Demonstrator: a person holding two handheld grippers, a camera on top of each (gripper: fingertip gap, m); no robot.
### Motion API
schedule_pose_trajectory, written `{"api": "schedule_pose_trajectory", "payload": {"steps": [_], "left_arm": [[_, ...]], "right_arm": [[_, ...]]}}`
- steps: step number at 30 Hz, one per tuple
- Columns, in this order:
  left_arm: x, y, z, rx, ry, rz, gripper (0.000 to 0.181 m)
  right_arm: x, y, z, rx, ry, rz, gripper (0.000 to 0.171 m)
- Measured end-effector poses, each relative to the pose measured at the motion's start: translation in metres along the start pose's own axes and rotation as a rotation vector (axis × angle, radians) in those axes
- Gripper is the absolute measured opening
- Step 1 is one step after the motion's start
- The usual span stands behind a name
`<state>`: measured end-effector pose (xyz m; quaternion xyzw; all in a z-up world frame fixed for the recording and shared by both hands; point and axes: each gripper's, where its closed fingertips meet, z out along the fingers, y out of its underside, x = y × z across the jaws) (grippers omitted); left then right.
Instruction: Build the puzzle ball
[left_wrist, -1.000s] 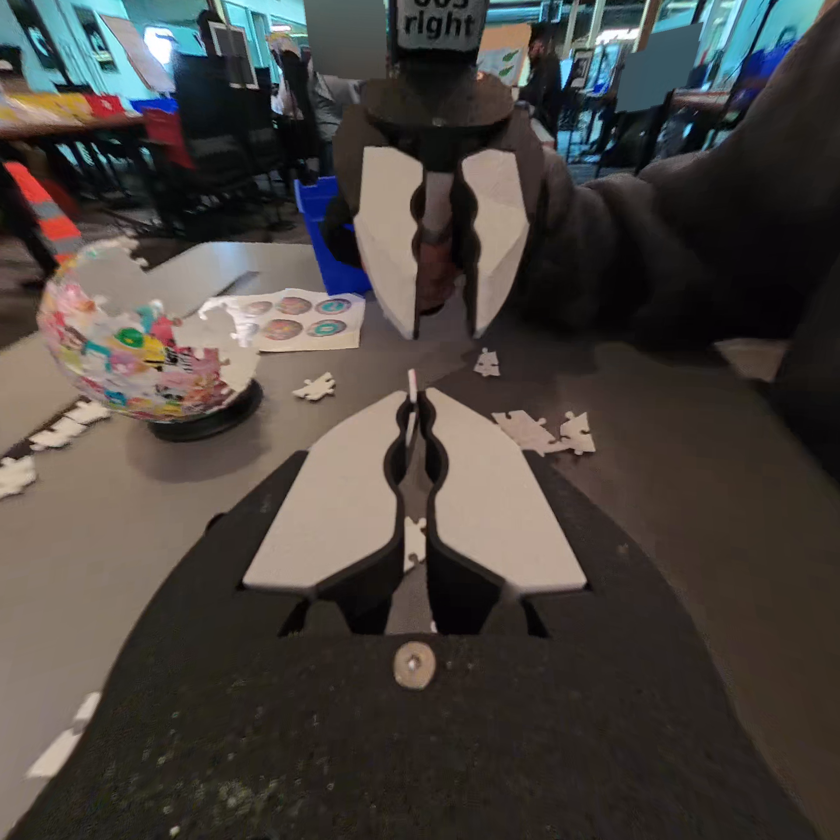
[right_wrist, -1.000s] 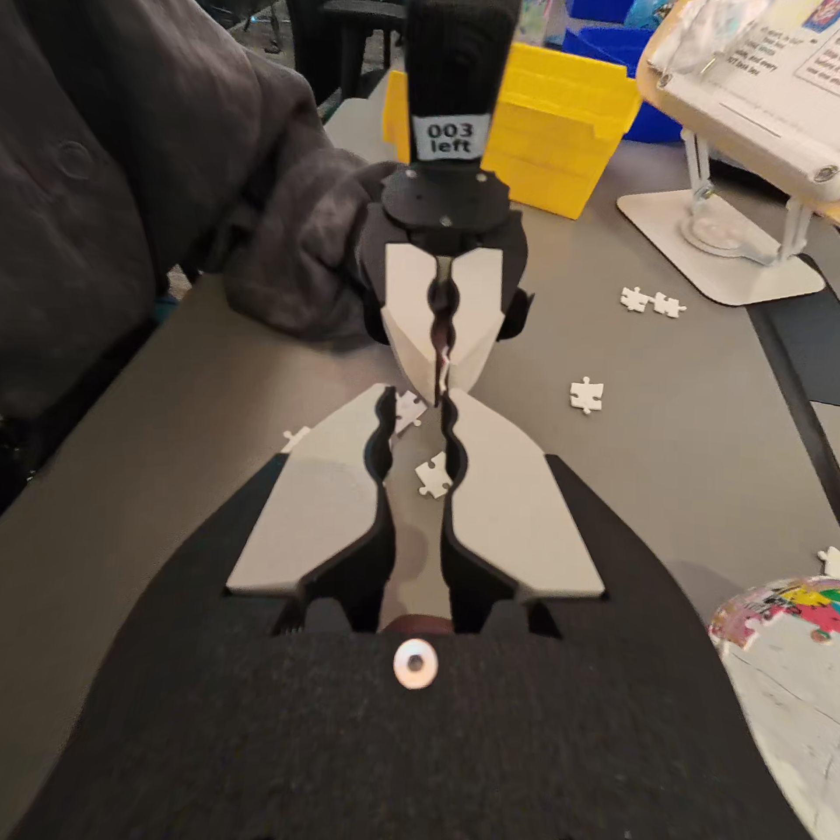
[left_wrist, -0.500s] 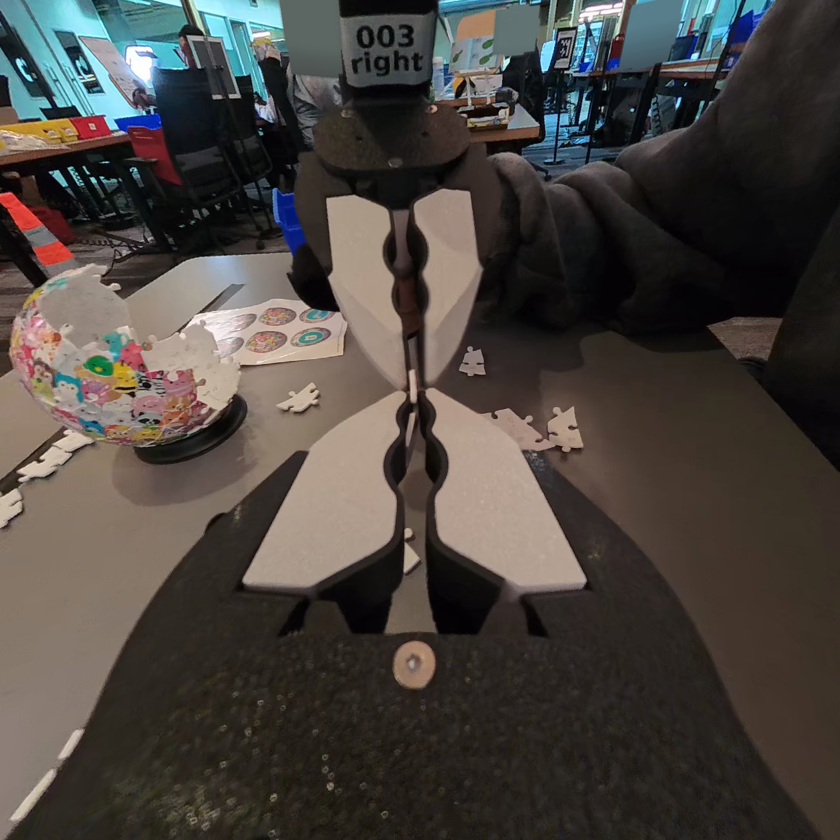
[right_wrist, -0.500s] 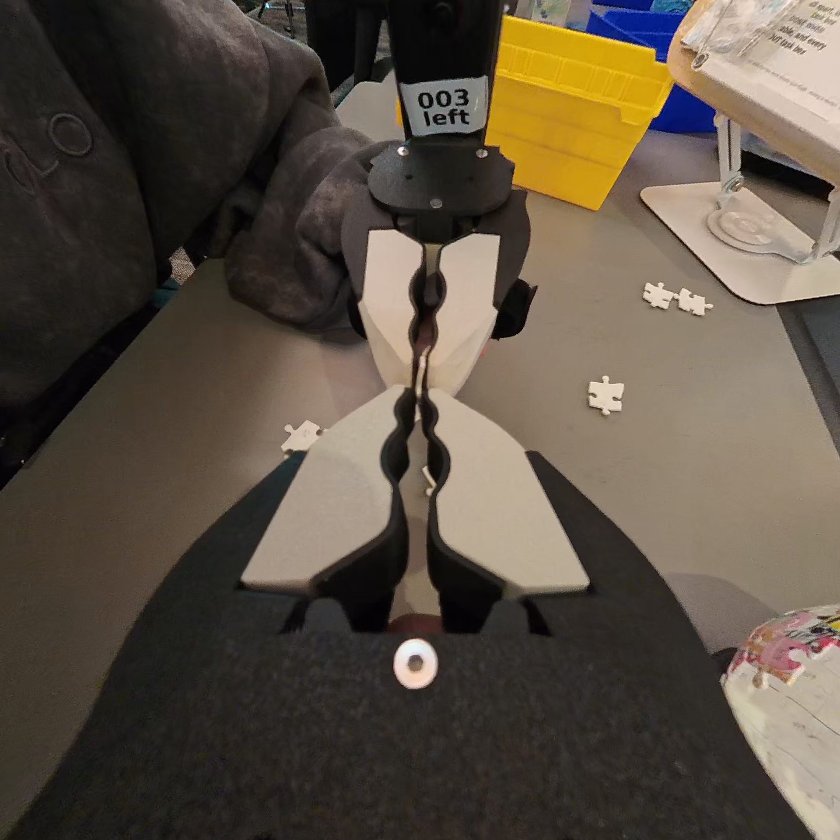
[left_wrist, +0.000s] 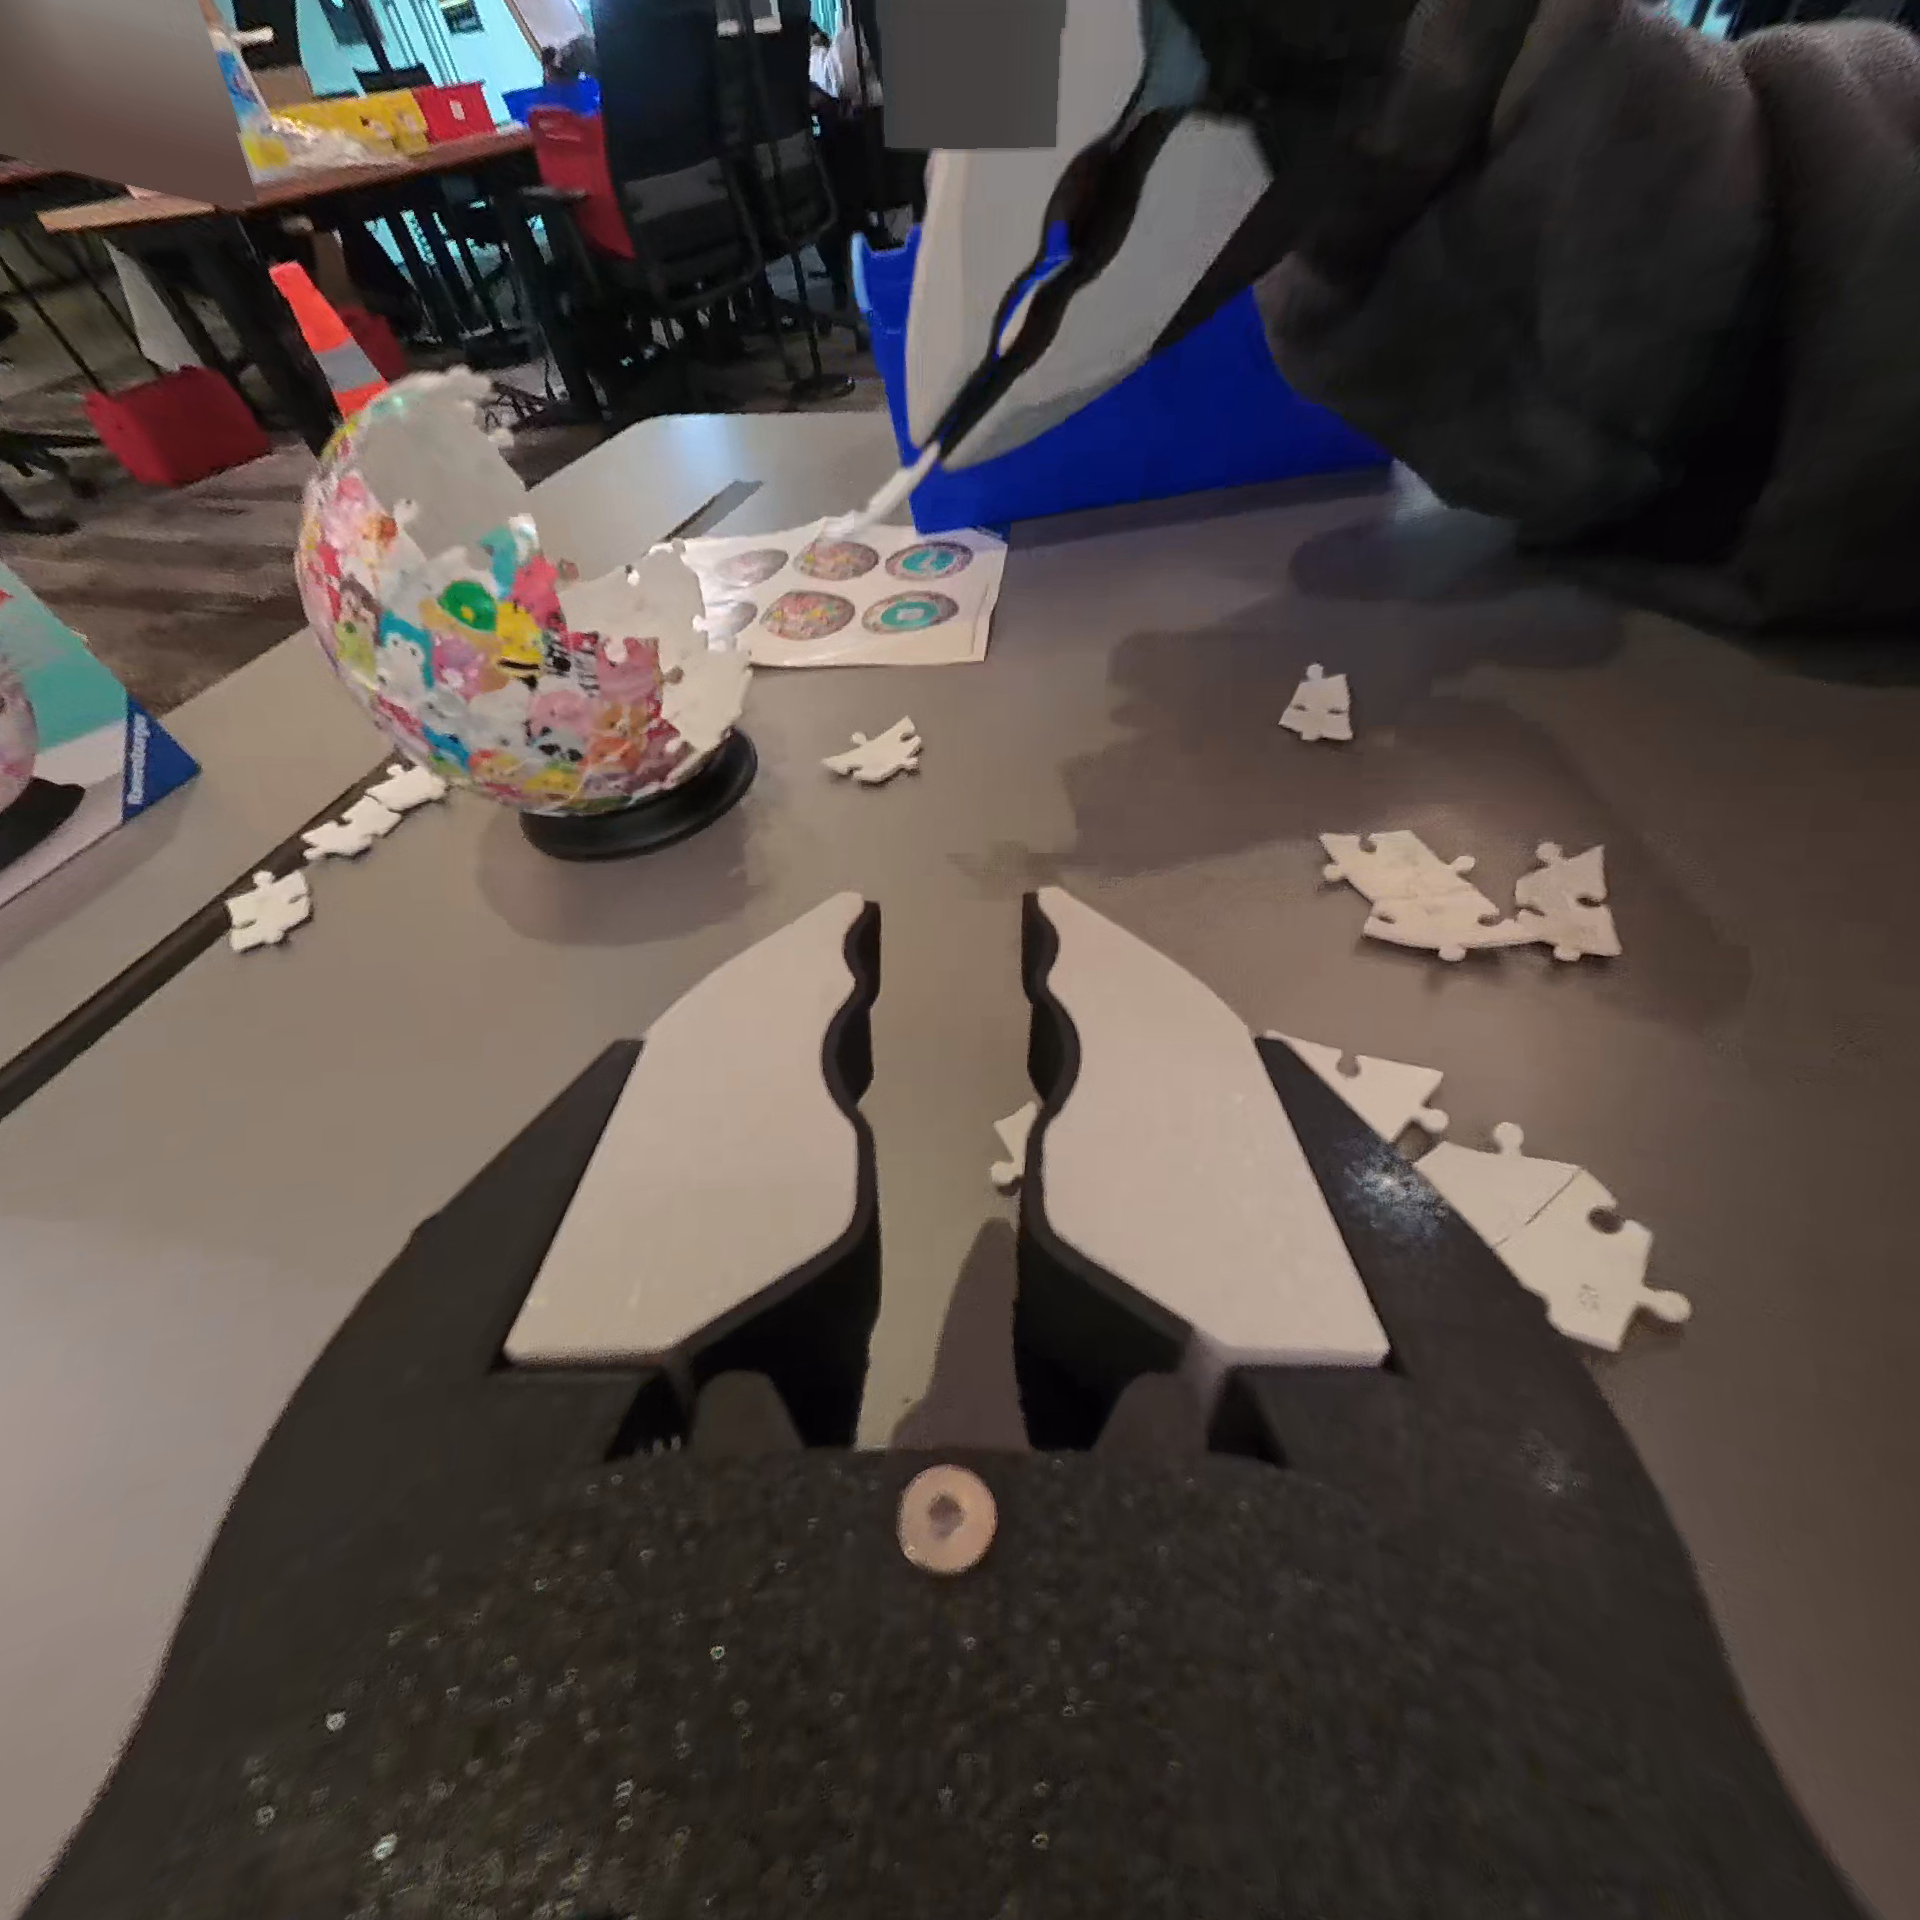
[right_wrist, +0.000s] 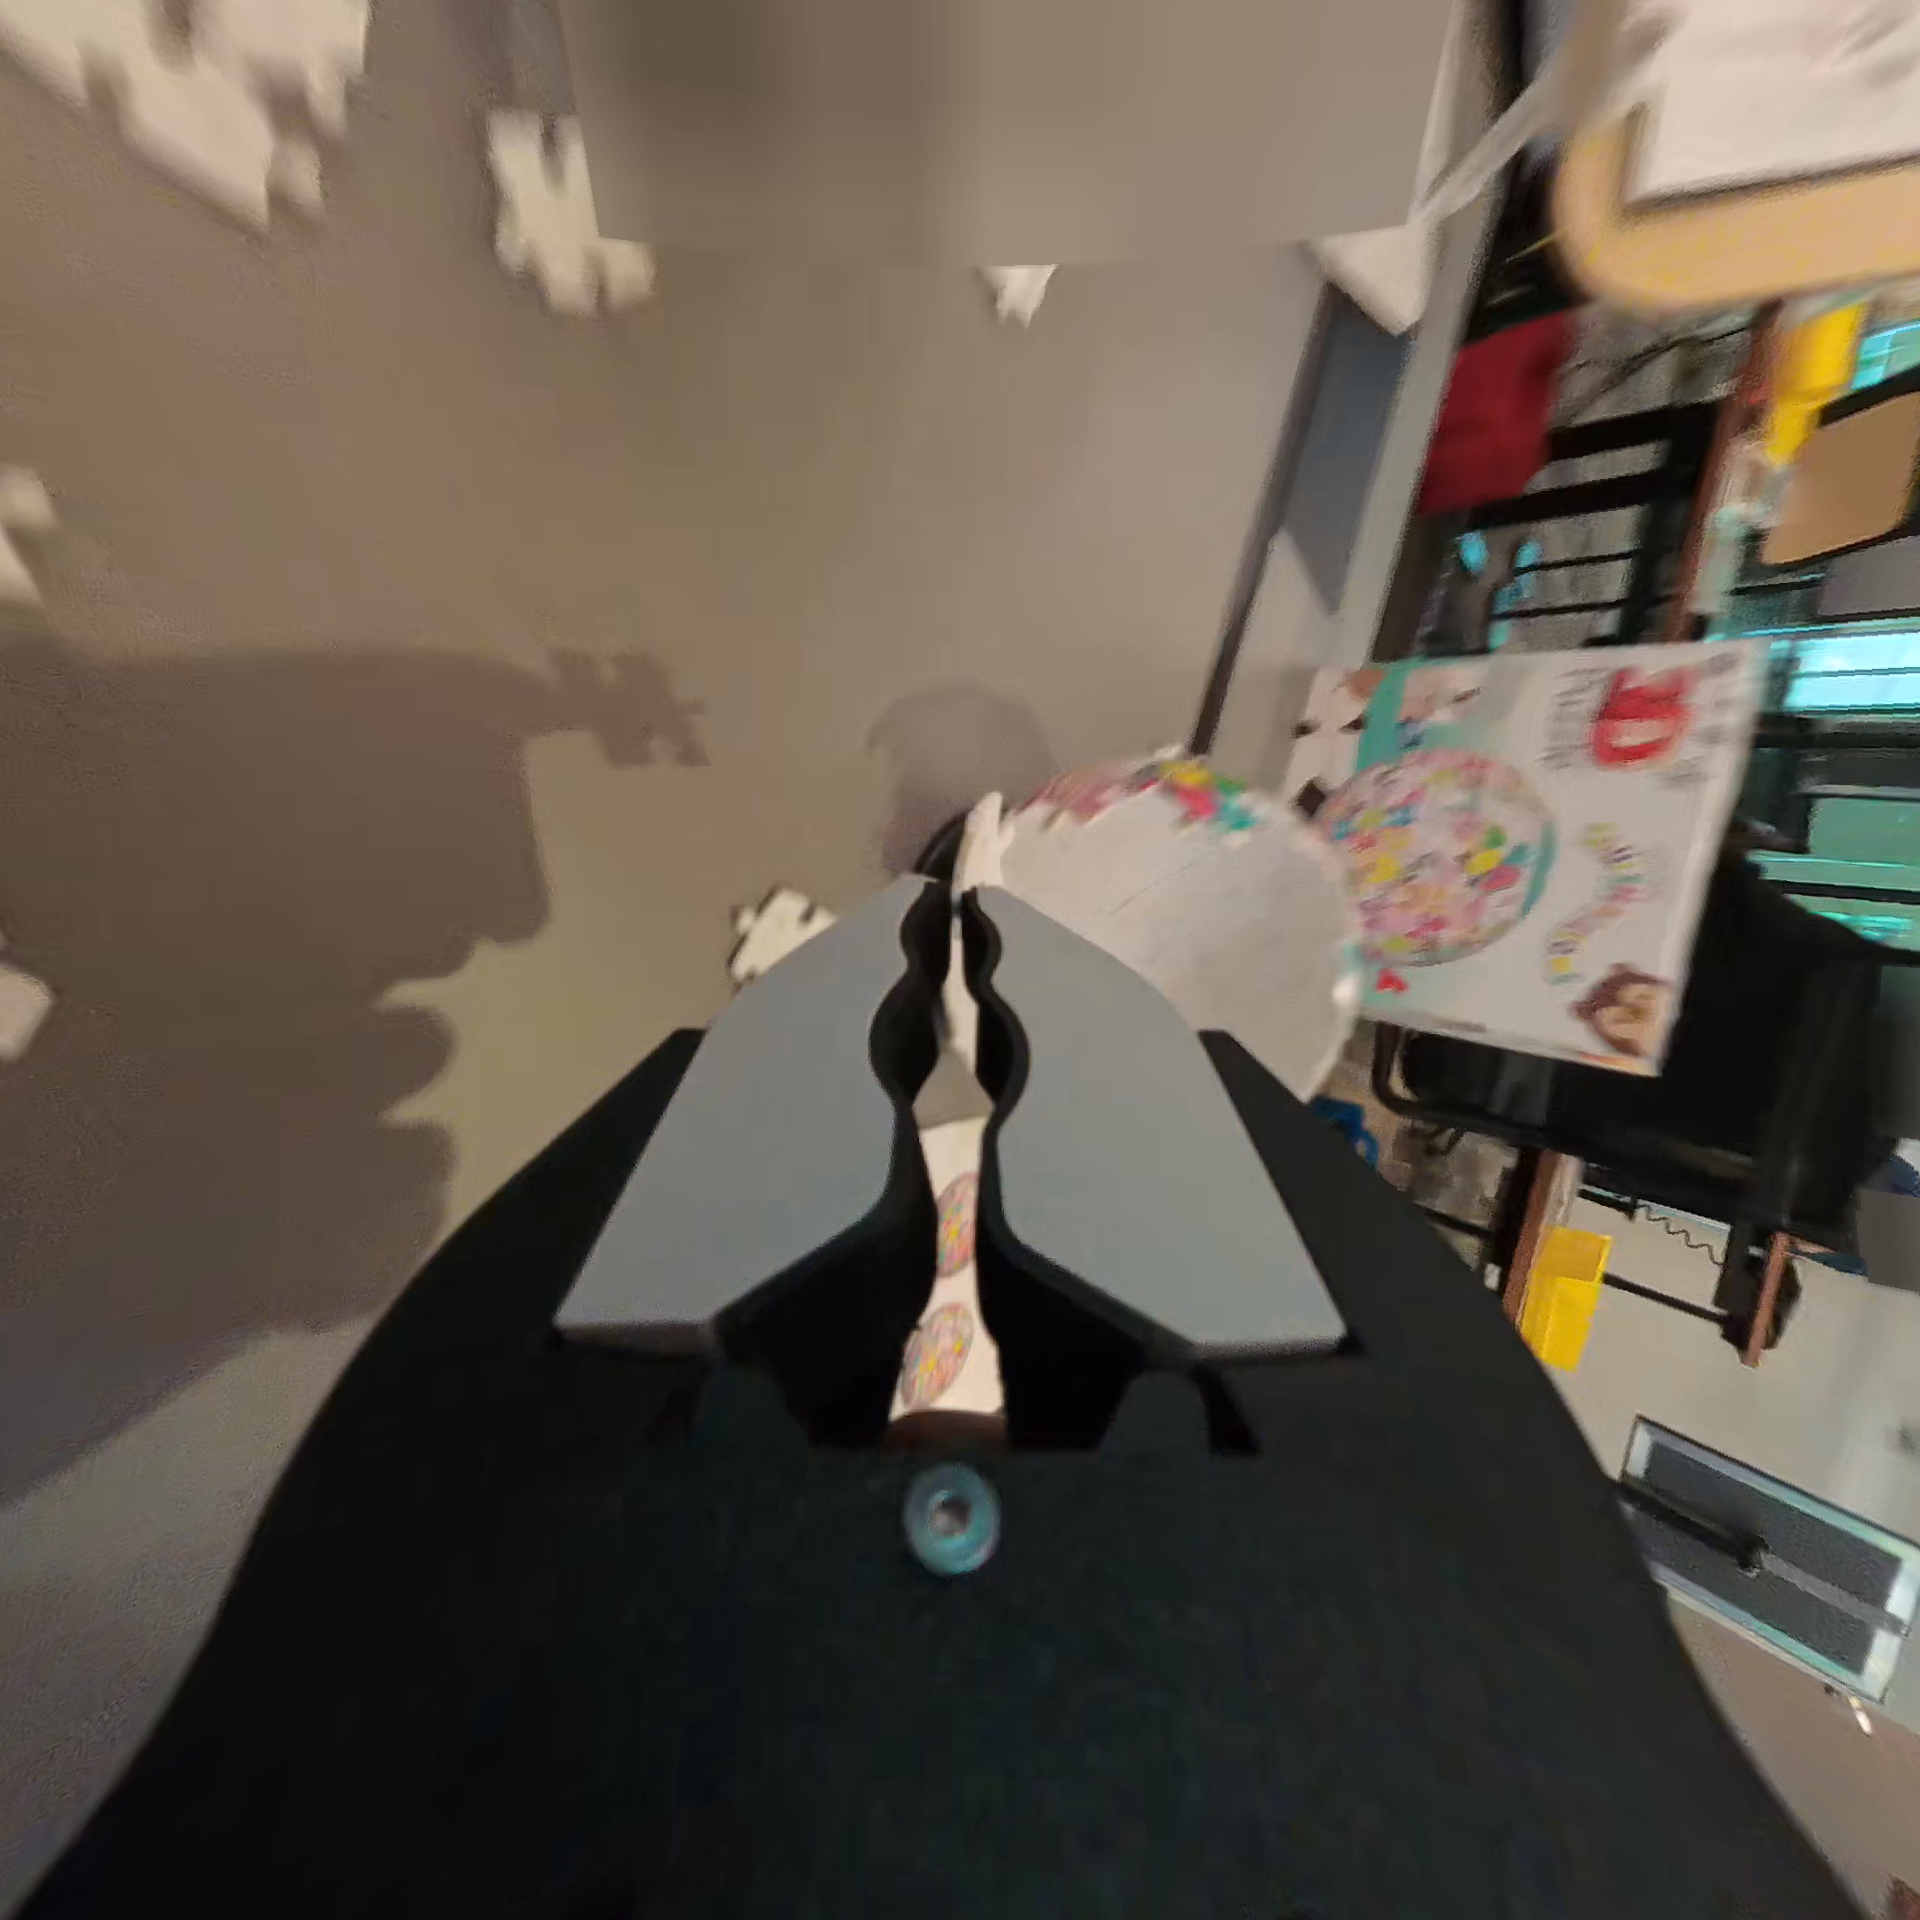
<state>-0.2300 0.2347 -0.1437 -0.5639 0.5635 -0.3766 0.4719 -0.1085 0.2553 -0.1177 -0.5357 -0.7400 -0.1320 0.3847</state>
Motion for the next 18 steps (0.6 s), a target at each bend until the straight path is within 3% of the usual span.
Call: {"api": "schedule_pose_trajectory", "payload": {"steps": [6, 18], "left_arm": [[0.001, 0.005, 0.004, -0.022, -0.011, 0.049, 0.025], [-0.015, -0.008, -0.004, 0.083, 0.156, -0.148, 0.025]], "right_arm": [[-0.006, 0.036, 0.043, -0.043, -0.099, -0.218, 0.002], [-0.001, 0.061, 0.070, 0.073, -0.225, -0.083, 0.002]]}}
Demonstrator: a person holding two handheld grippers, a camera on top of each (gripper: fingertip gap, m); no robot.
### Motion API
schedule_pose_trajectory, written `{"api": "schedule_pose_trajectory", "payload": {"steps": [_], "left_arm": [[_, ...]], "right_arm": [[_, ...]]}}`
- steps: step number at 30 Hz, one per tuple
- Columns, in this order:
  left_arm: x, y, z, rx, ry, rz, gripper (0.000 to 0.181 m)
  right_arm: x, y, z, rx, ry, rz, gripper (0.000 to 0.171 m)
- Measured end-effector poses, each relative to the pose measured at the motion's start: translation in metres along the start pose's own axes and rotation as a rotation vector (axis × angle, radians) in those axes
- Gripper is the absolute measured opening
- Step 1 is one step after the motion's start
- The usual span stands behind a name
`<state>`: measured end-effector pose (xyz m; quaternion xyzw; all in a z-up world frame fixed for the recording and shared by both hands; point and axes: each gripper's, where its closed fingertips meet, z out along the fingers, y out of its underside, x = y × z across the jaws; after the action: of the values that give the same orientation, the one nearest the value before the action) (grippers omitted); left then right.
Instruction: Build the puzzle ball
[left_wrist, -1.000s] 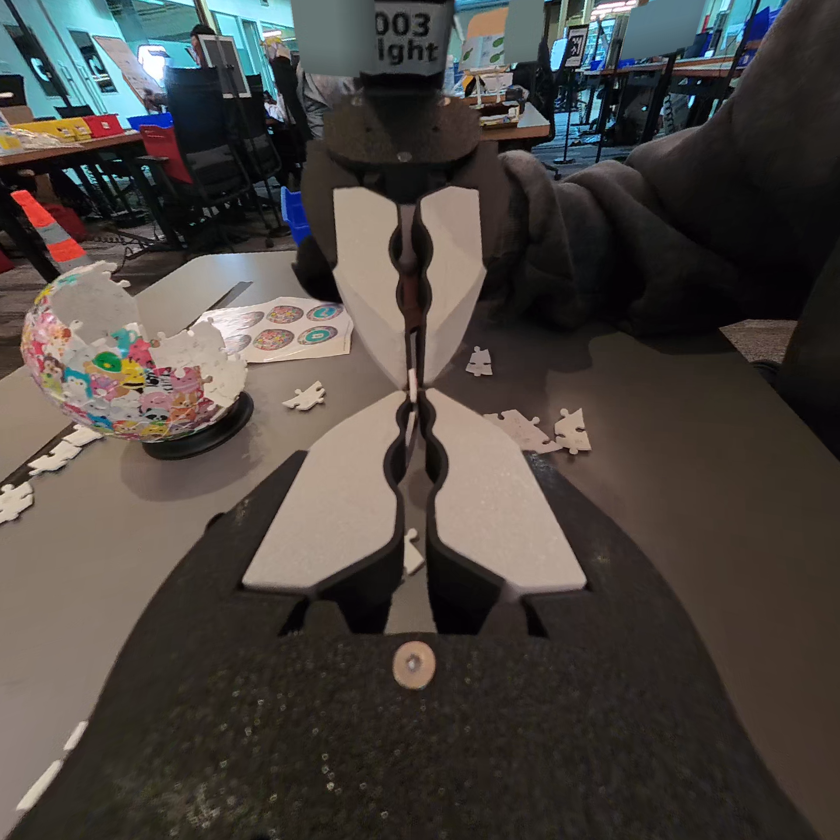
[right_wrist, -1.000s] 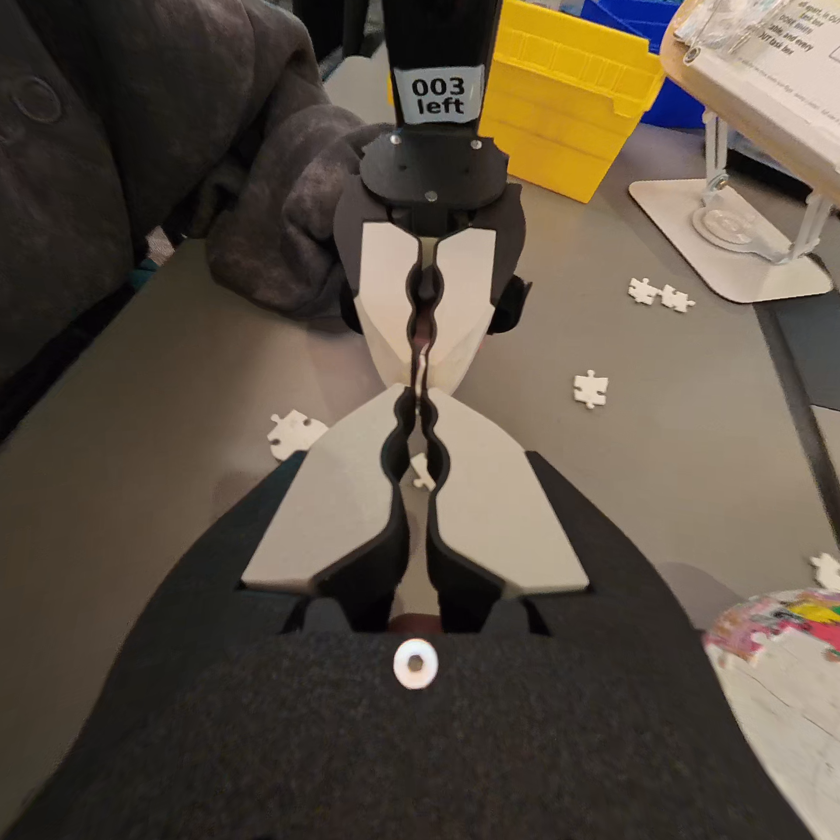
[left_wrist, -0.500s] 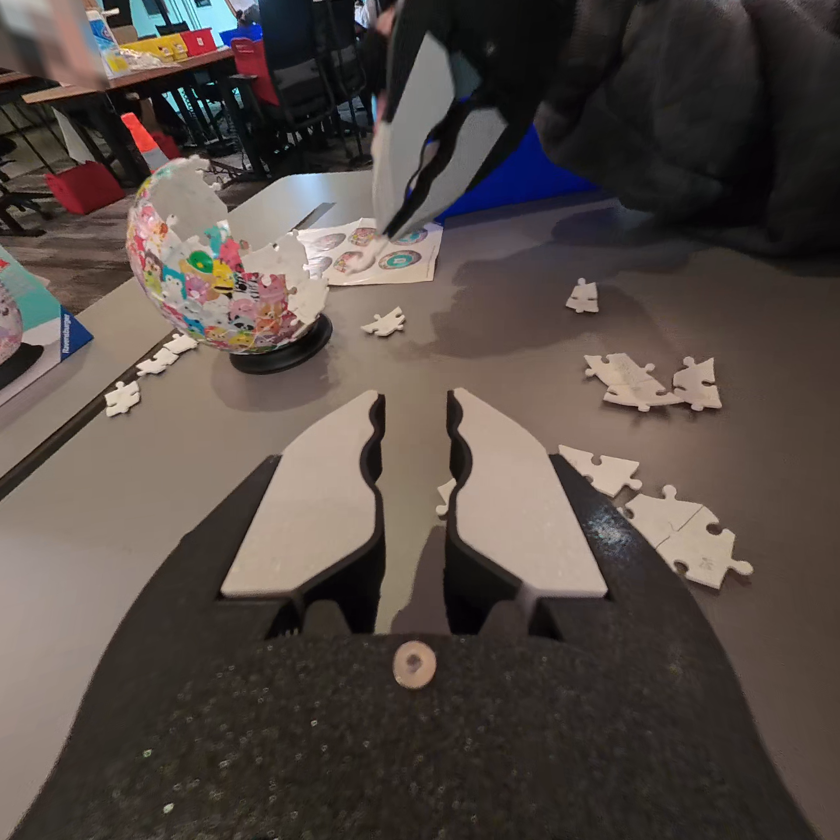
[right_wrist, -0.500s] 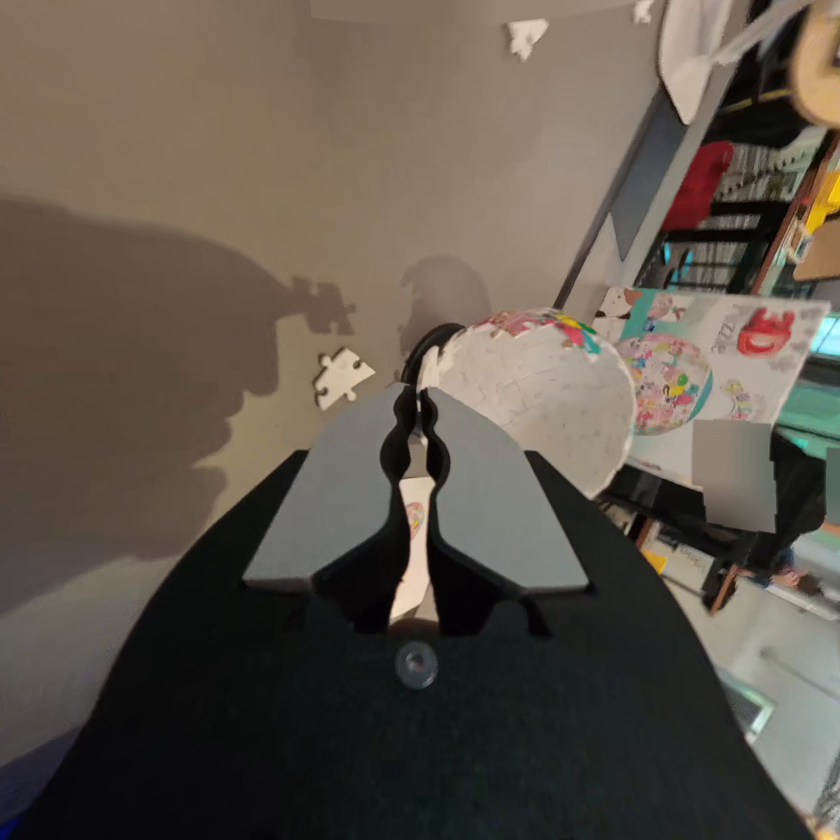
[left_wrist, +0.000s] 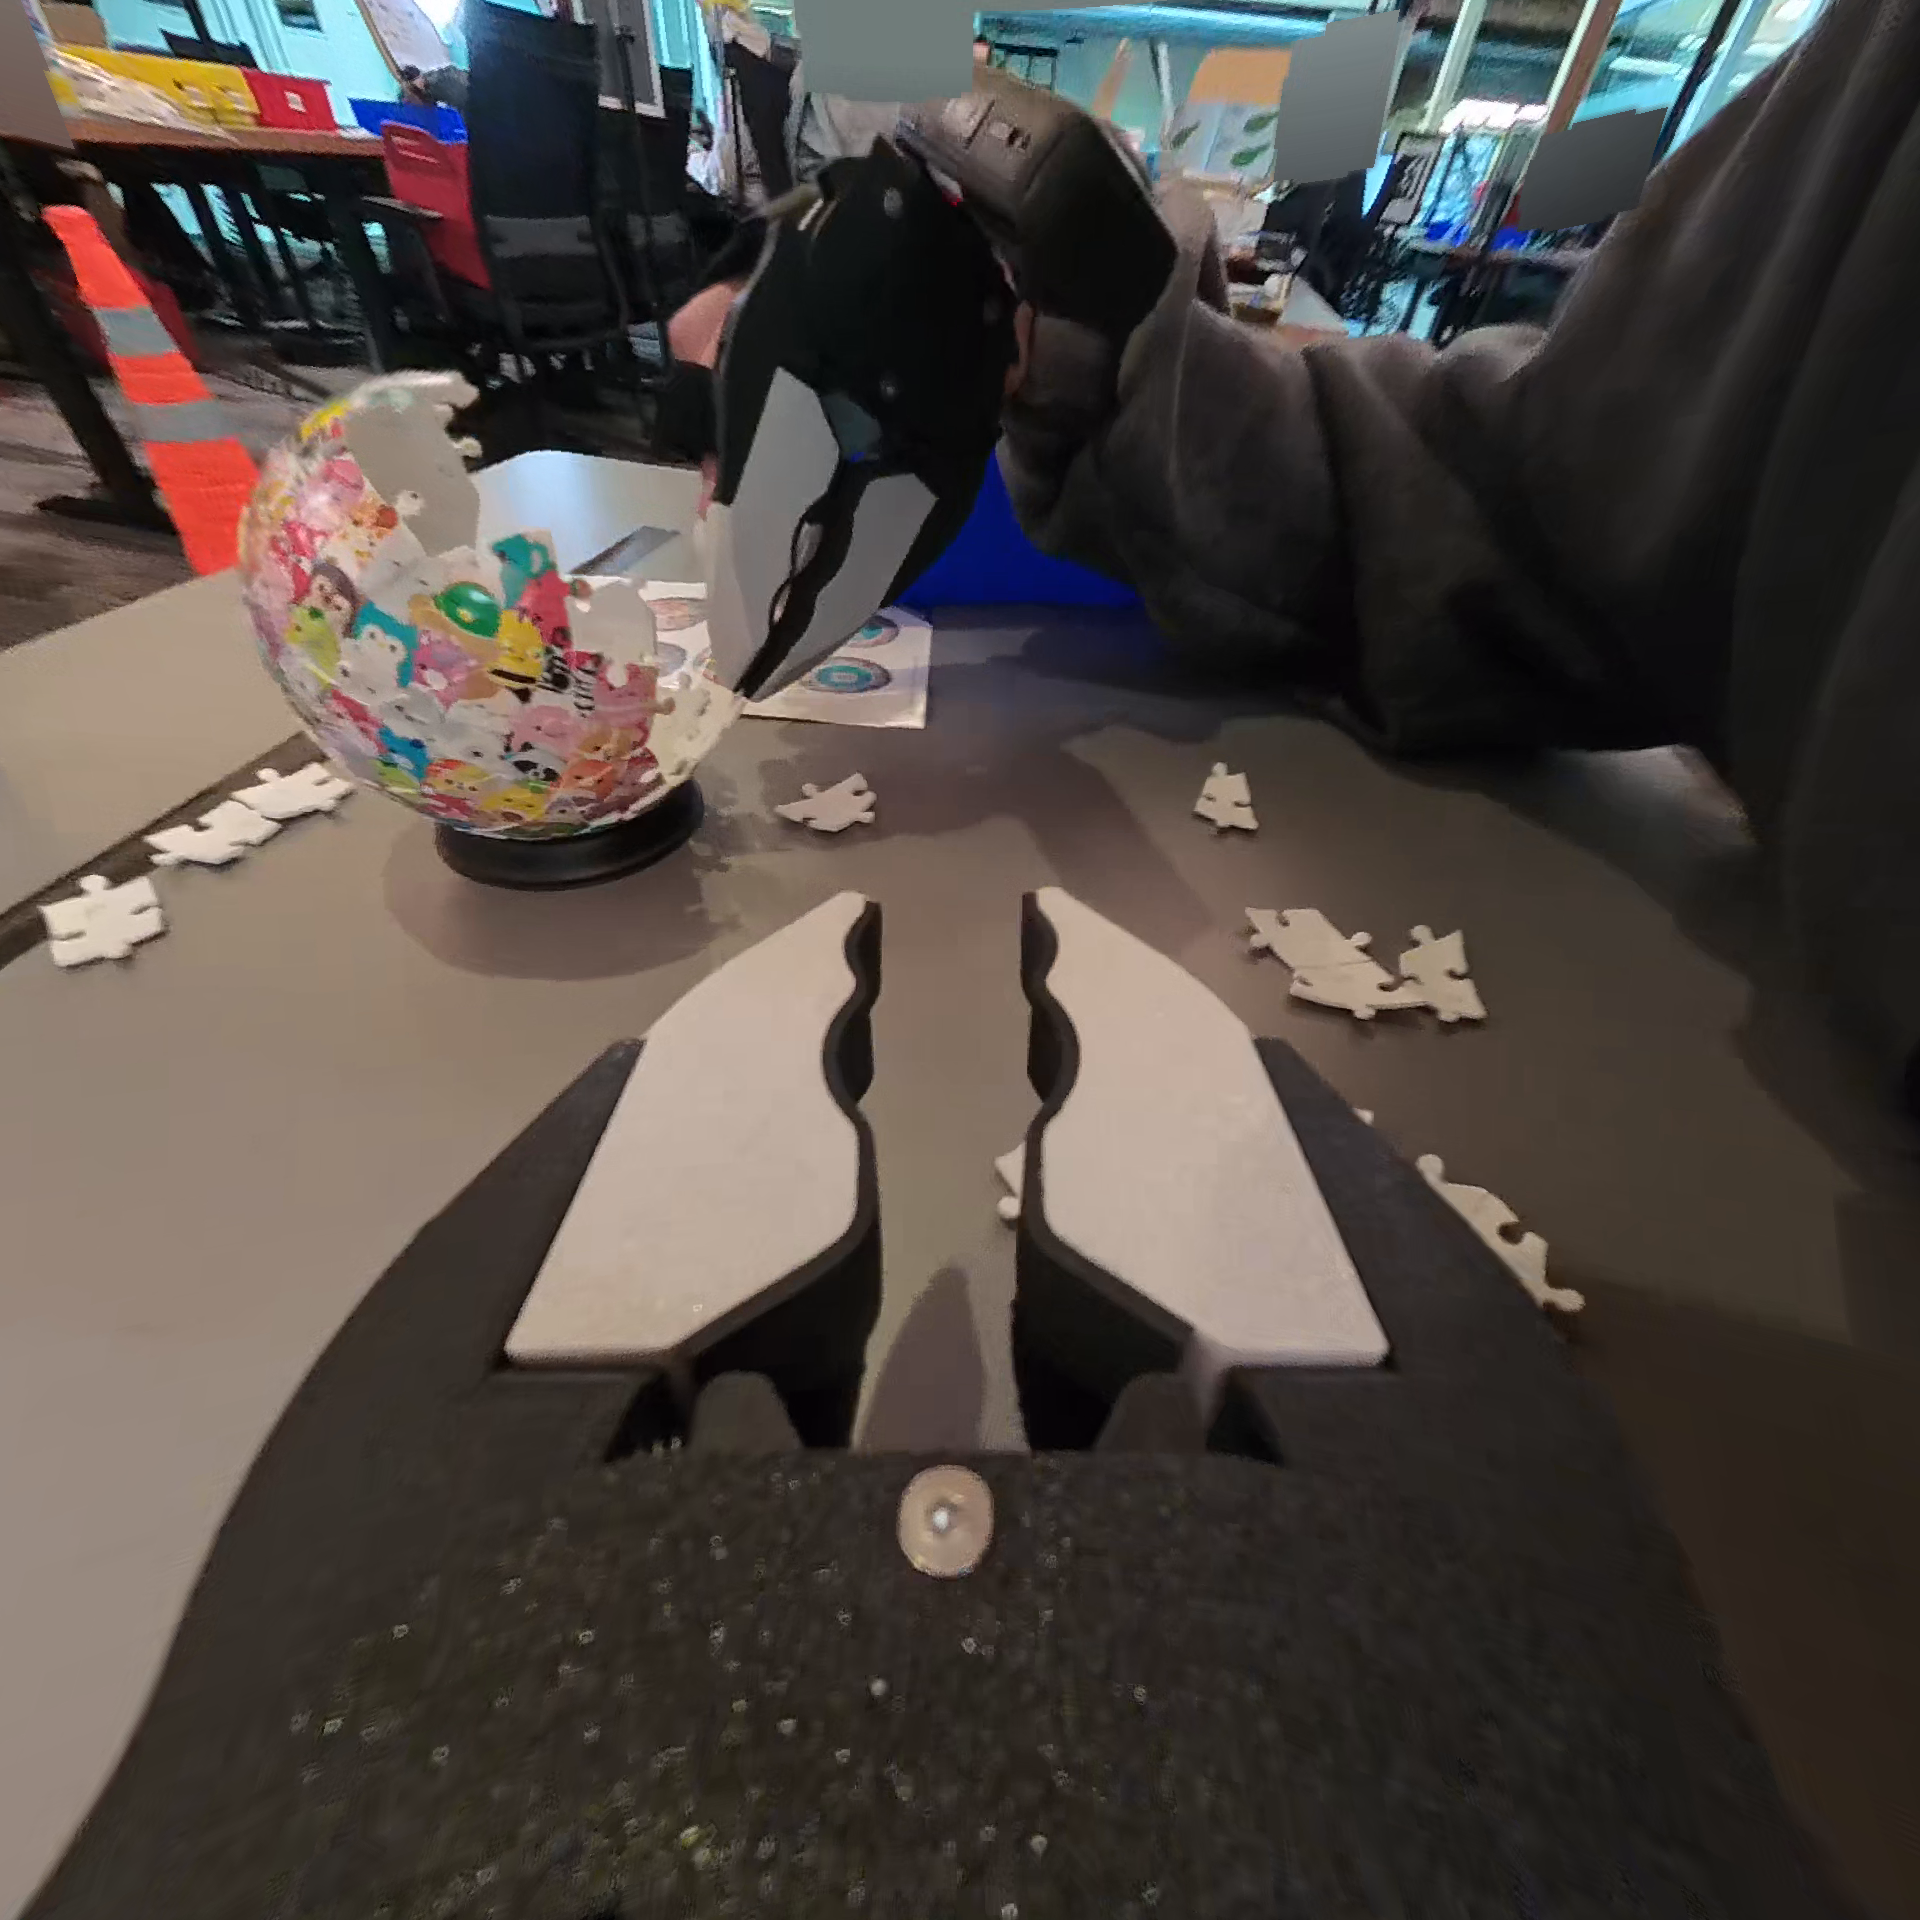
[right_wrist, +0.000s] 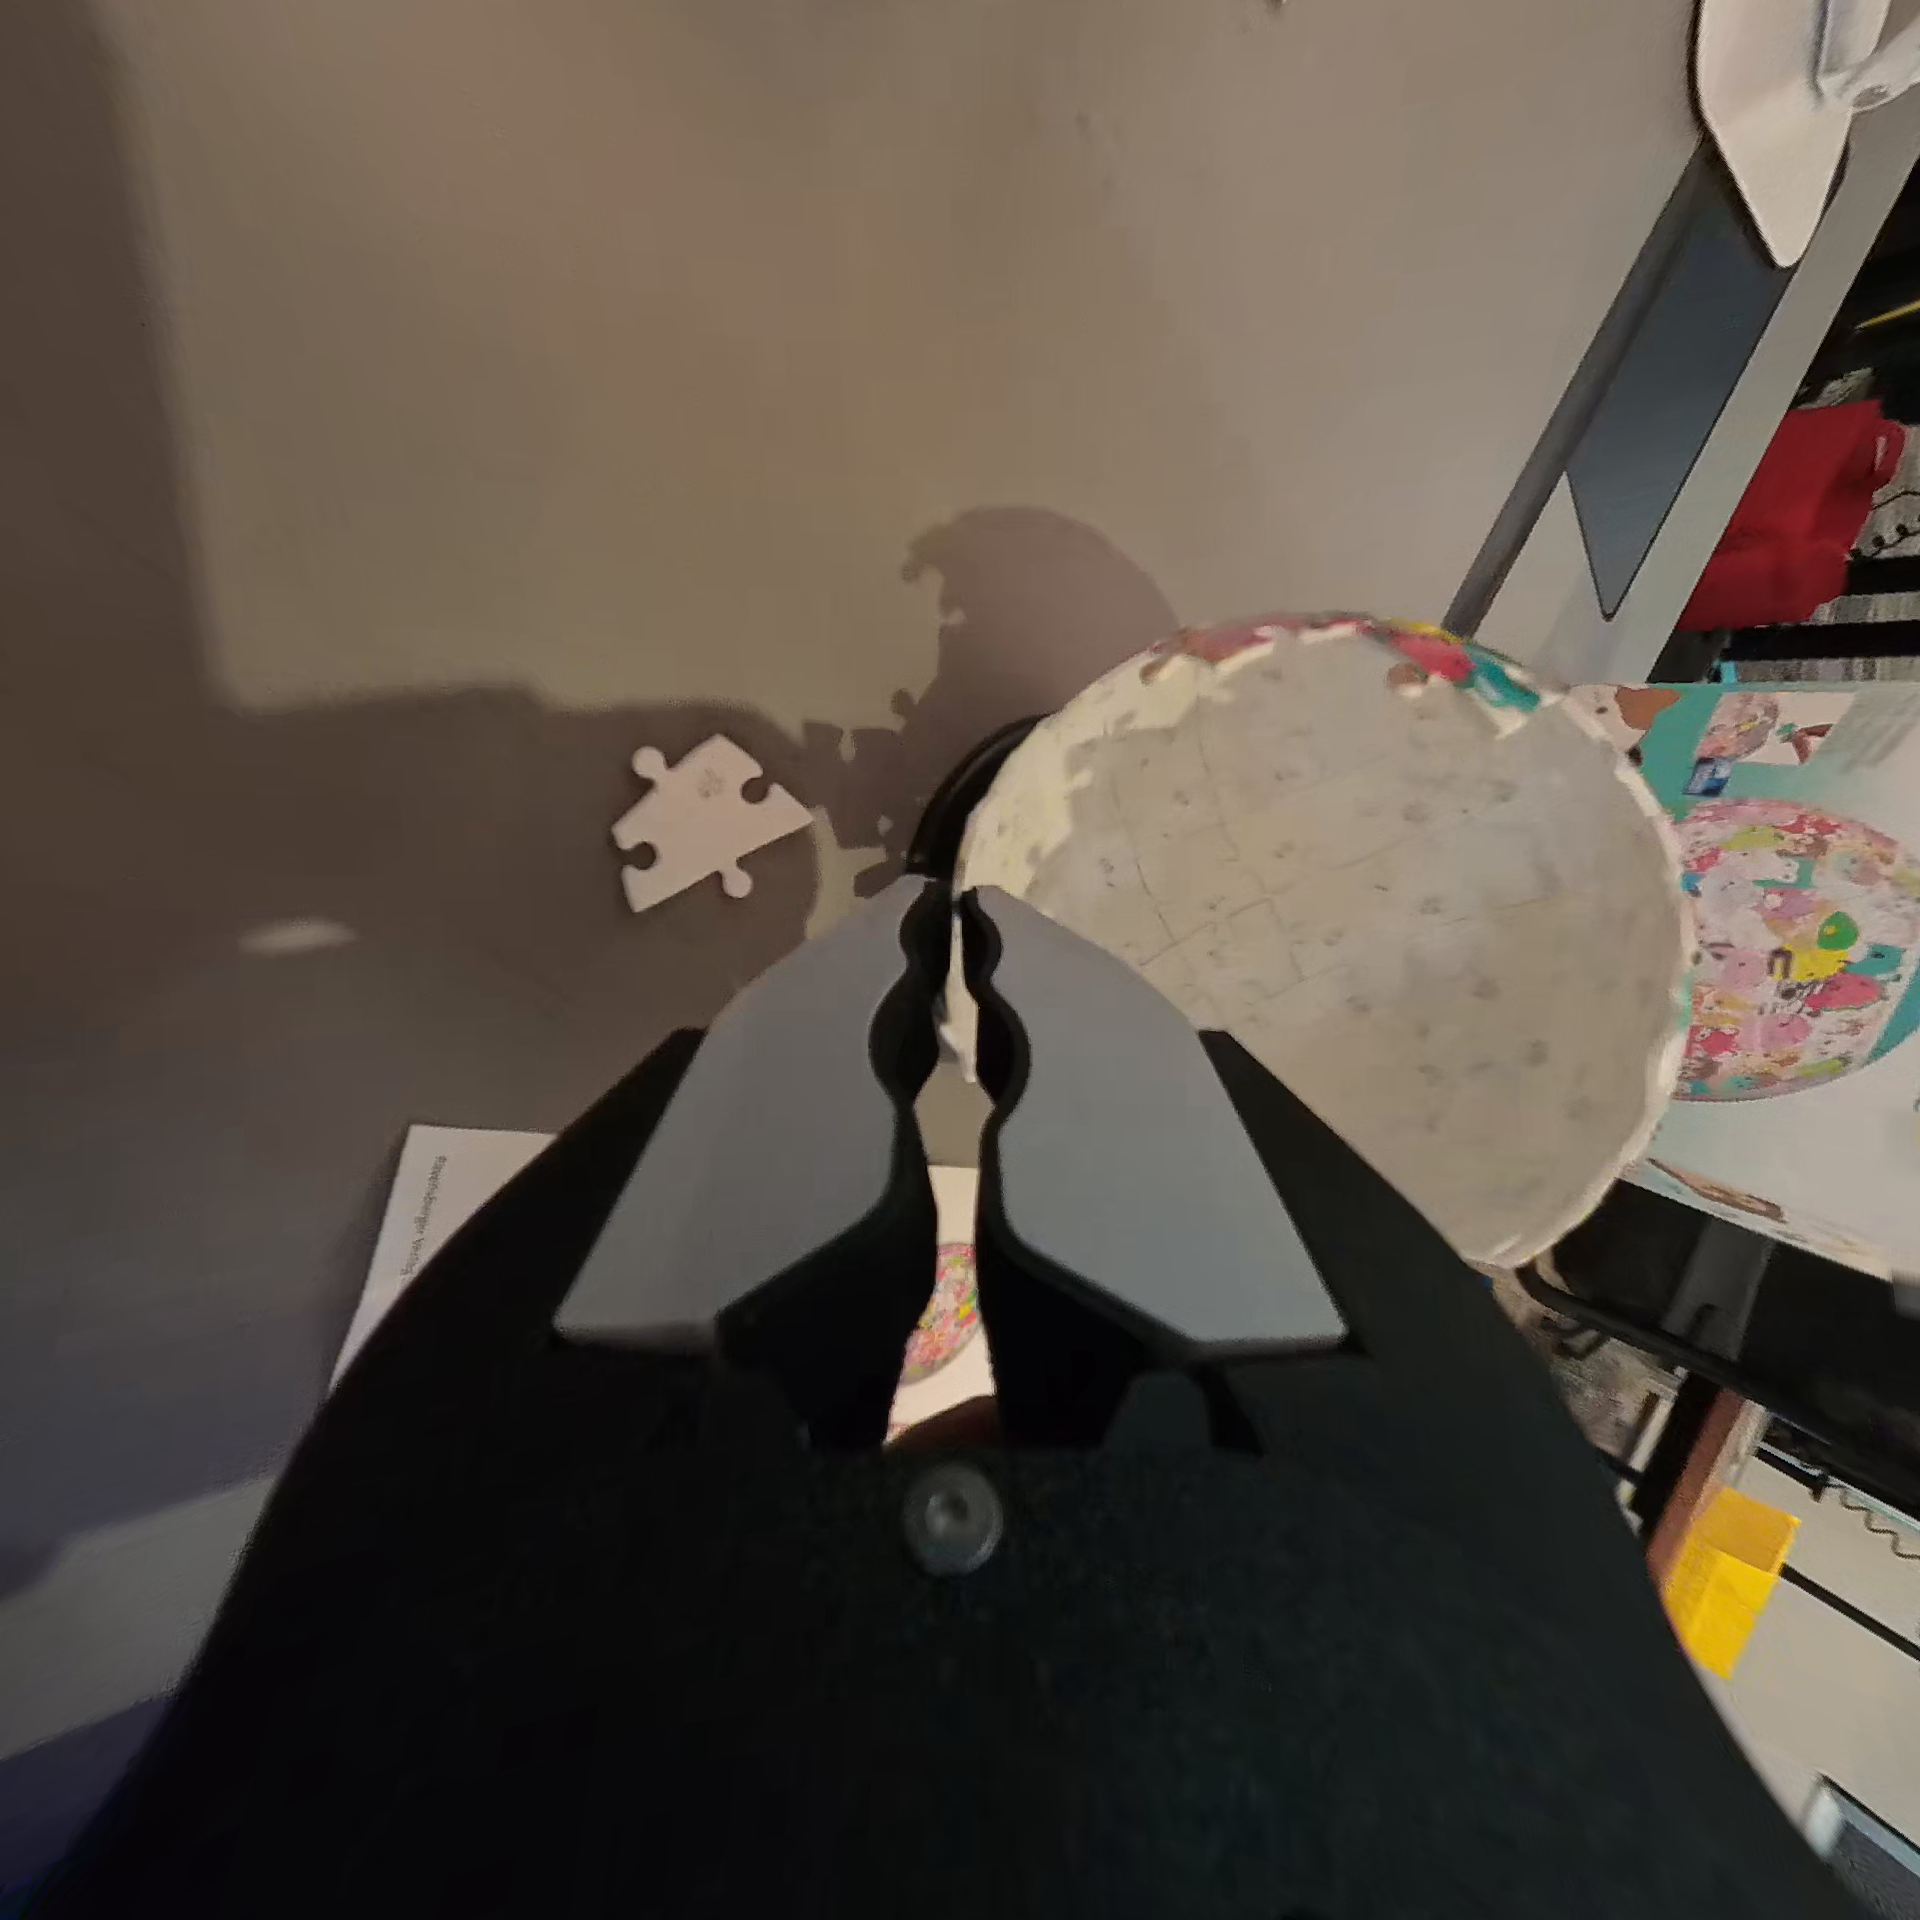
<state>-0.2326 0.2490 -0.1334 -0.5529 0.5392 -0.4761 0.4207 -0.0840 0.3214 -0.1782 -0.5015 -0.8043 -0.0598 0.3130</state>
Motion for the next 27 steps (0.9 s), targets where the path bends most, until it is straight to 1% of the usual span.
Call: {"api": "schedule_pose_trajectory", "payload": {"steps": [2, 5, 8, 14, 27], "left_arm": [[0.0001, -0.0012, -0.0012, 0.008, 0.032, -0.034, 0.025], [-0.0008, -0.0037, -0.0038, 0.031, 0.037, -0.046, 0.025], [-0.0006, -0.0046, -0.0048, 0.040, 0.027, -0.034, 0.025], [0.0018, -0.0025, -0.0032, 0.024, 0.026, -0.011, 0.025], [0.0006, -0.0030, -0.0037, 0.029, 0.028, -0.024, 0.025]], "right_arm": [[-0.0009, -0.0010, 0.0007, 0.030, -0.015, 0.023, 0.002], [-0.0024, -0.0030, 0.0025, 0.061, -0.031, 0.045, 0.002], [-0.0028, 0.0022, 0.0046, 0.052, -0.038, 0.059, 0.002], [-0.0024, 0.0003, 0.0057, 0.071, -0.053, 0.076, 0.002], [-0.0034, -0.0013, 0.0075, 0.081, -0.145, 0.192, 0.002]]}}
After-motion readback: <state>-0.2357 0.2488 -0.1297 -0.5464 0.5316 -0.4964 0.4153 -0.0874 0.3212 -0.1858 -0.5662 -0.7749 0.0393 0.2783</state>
